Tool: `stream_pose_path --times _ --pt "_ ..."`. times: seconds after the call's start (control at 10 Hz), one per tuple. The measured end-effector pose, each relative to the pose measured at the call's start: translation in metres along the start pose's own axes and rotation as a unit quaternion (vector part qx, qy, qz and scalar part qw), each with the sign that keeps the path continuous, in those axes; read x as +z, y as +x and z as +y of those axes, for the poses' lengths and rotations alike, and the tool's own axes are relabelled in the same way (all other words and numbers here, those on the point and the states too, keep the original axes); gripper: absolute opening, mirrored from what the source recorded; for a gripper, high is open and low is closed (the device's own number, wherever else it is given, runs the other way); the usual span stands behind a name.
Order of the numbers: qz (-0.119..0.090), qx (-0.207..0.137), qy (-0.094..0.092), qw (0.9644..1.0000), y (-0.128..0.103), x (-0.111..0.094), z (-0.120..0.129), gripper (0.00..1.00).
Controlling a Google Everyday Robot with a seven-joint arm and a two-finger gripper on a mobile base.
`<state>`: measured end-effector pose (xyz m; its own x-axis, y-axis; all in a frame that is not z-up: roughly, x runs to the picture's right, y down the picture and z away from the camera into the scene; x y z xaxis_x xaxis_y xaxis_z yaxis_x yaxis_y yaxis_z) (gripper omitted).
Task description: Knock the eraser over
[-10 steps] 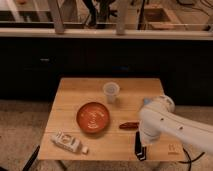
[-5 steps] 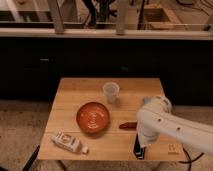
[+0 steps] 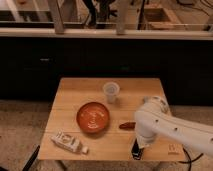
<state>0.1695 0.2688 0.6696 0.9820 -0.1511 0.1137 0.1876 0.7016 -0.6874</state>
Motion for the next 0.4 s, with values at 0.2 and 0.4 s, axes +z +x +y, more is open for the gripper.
stream_pose_path --times 0.2,0.4 --pt "0.0 -0.001 -0.002 1.0 -0.0029 -0.0004 0.0011 0.02" --pt "0.001 -0.006 -0.004 1.0 -0.007 -0.0009 0.0003 0.02"
